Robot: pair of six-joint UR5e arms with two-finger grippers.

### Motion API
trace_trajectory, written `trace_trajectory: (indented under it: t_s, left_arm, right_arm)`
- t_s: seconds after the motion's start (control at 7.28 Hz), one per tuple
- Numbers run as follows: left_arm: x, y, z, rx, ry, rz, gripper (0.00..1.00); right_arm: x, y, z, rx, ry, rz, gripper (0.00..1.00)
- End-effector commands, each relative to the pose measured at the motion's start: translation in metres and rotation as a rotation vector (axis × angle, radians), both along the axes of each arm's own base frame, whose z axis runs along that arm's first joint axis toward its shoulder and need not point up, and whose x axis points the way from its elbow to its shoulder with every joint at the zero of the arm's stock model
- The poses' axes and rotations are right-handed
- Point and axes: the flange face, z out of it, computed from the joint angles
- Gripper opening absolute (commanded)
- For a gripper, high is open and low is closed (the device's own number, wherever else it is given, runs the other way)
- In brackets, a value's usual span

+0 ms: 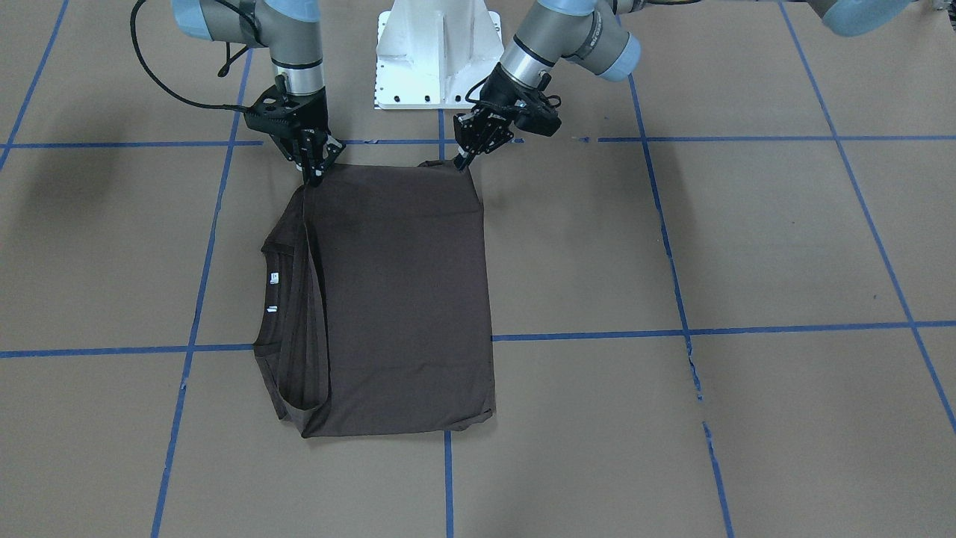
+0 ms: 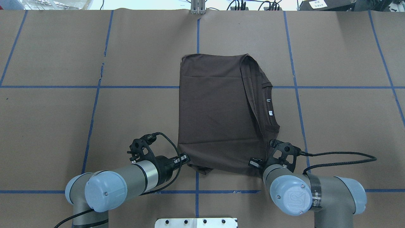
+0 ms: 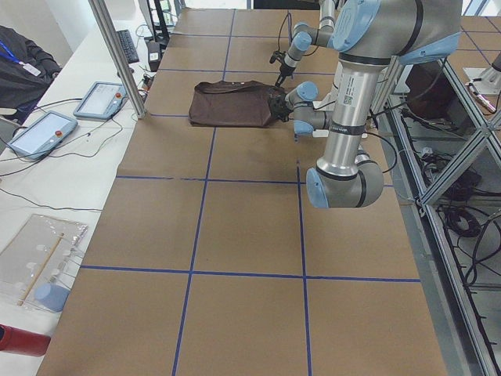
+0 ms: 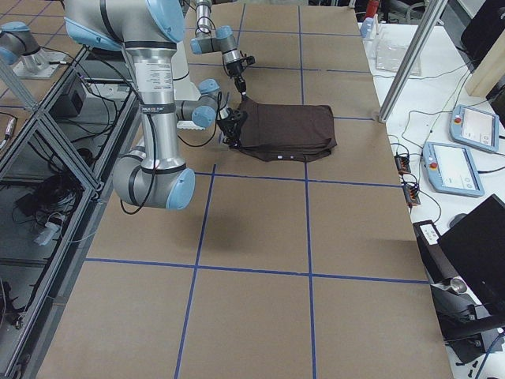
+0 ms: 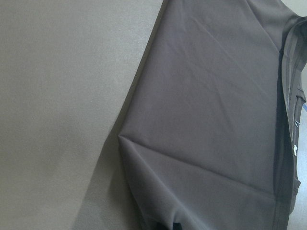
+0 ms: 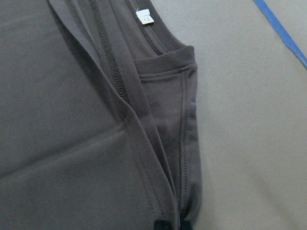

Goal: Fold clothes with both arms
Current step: 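Lift the near edge with both grippers and fold it away from the robot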

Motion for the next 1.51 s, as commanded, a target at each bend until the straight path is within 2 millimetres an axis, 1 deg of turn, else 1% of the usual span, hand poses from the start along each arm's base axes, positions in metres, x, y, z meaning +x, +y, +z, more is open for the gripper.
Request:
trace_trajectory:
  t_s: [0.0,0.14,0.41,0.55,0.82,0.96,1.1,1.24,1.37]
  left_arm:
    - [-0.001,0.000,-0.002,0.007,0.002,0.001,0.00]
    - [-0.004,0.000,-0.004,0.008,-0.005,0.002,0.00]
    - [-0.023,0.006,-0.029,0.034,-0.050,0.027,0.00]
    - [-0.025,0.007,-0.031,0.031,-0.046,0.050,0.00]
    - [-0.029,0.006,-0.035,0.061,-0.050,0.075,0.00]
    - [-0.039,0.005,-0.036,0.073,-0.044,0.085,0.00]
    - [-0.064,0.012,-0.043,0.087,-0.037,0.119,0.00]
    - [-0.095,0.020,-0.058,0.079,-0.043,0.148,0.00]
    - [-0.124,0.029,-0.078,0.075,-0.044,0.168,0.00]
  right_arm:
    - [0.001,0.000,-0.001,0.002,-0.002,0.002,0.00]
    - [0.003,-0.002,-0.002,0.011,-0.002,0.011,0.00]
    - [0.007,-0.003,-0.013,0.022,-0.023,0.016,0.00]
    - [0.015,-0.003,-0.026,0.025,-0.050,0.014,0.00]
    - [0.041,-0.001,-0.060,0.033,-0.110,0.015,0.00]
    - [0.054,0.002,-0.078,0.031,-0.129,0.010,0.00]
    - [0.068,0.007,-0.096,0.019,-0.173,-0.005,0.00]
    - [0.084,0.008,-0.110,0.023,-0.210,-0.004,0.00]
    - [0.099,0.012,-0.123,0.026,-0.246,-0.007,0.00]
